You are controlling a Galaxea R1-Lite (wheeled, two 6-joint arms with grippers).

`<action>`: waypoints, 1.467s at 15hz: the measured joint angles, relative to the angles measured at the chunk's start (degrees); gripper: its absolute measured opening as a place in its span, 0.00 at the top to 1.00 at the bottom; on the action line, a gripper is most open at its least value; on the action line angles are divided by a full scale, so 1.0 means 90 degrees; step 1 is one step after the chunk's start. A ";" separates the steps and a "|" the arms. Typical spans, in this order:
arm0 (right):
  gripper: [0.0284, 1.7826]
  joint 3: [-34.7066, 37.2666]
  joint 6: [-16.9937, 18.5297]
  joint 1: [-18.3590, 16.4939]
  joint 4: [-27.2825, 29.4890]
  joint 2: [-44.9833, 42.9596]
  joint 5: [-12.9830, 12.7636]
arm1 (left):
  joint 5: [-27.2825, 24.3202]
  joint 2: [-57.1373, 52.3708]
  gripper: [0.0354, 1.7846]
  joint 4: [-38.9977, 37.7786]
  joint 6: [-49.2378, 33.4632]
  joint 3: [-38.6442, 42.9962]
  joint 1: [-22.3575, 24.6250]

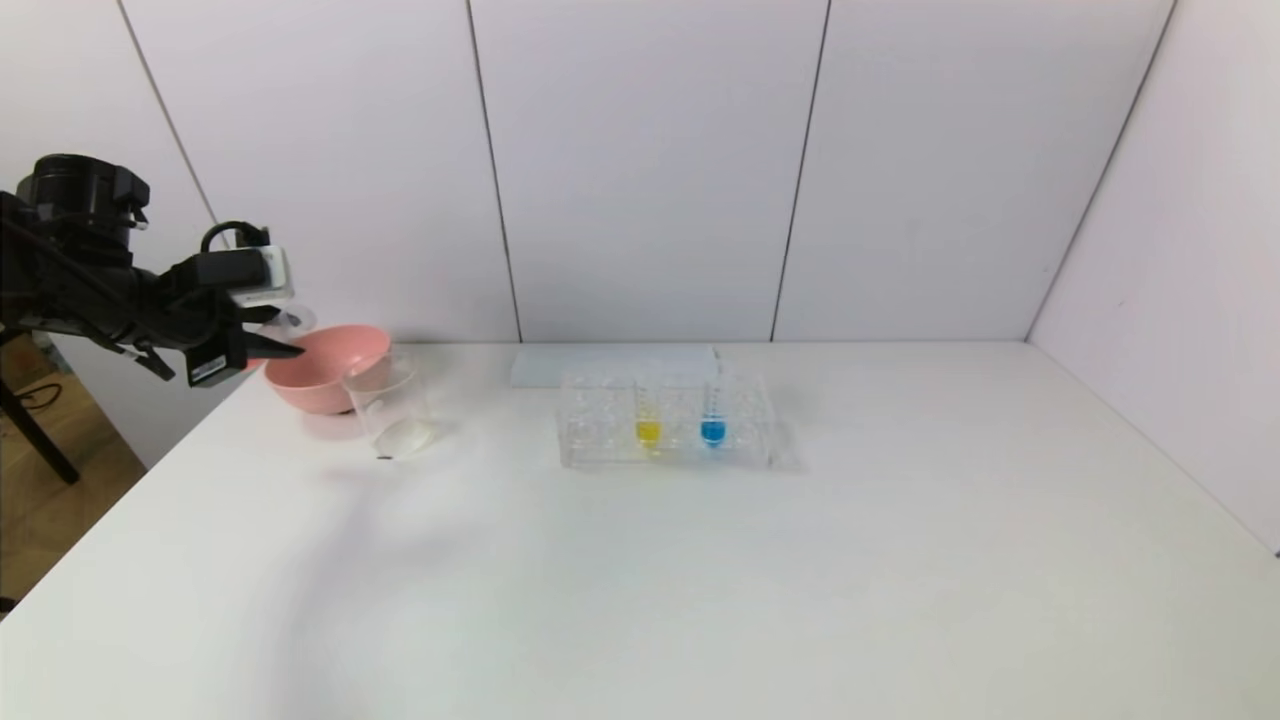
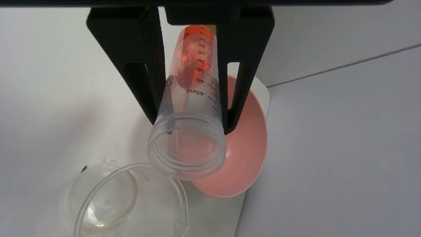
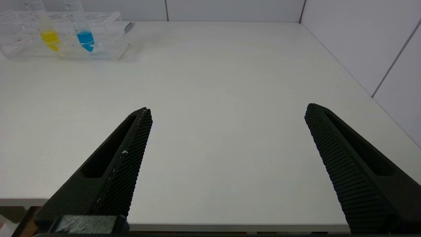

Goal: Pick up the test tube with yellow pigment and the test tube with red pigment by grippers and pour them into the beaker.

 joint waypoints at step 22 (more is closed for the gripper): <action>0.05 0.0000 0.0000 0.0000 0.0000 0.0000 0.0003 | 0.1505 0.0359 0.76 0.0337 0.0260 -0.0456 -0.0612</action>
